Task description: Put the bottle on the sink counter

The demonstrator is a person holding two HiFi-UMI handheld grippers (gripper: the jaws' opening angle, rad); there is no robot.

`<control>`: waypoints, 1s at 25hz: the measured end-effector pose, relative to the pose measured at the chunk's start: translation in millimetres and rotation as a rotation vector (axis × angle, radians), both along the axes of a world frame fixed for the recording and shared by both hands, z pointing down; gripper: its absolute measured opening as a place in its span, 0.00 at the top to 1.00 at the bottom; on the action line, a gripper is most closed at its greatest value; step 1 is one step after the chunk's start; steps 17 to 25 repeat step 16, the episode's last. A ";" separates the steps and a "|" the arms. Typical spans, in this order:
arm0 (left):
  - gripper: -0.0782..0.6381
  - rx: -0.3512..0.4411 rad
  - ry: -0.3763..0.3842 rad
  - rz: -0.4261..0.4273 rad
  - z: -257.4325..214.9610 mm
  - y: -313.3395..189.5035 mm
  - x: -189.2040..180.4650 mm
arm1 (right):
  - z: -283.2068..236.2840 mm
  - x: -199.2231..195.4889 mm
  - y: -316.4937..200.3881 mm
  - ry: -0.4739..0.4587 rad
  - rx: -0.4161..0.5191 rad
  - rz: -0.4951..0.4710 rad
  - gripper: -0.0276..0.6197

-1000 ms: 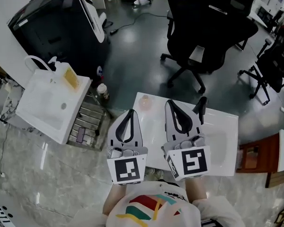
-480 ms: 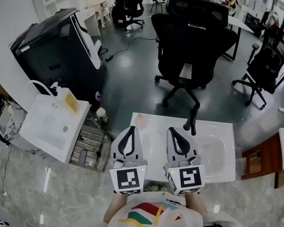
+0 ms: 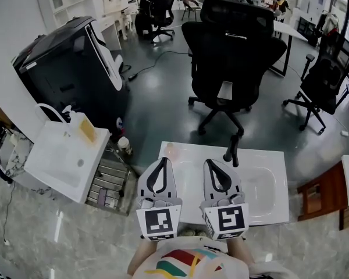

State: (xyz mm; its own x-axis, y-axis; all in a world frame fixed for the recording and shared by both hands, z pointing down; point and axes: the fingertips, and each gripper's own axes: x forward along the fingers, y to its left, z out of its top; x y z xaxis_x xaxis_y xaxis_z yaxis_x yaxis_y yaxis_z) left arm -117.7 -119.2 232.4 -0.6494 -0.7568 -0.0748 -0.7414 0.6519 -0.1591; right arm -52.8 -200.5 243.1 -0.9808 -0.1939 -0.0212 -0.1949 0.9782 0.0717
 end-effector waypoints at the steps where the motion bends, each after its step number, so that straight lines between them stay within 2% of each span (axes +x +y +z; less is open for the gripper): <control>1: 0.87 0.009 0.000 0.003 -0.6 -0.4 1.3 | -1.0 0.4 0.1 -0.002 0.001 0.000 0.94; 6: 0.87 -0.032 0.005 0.013 5.1 -0.3 5.6 | 0.3 3.3 0.2 0.002 -0.003 0.006 0.94; 15: 0.87 0.003 0.009 0.027 5.2 -3.4 6.3 | 3.0 5.4 -2.1 0.002 -0.019 0.012 0.94; 25: 0.87 0.004 0.009 0.029 5.2 -4.0 6.8 | 3.0 5.8 -2.3 0.002 -0.020 0.011 0.94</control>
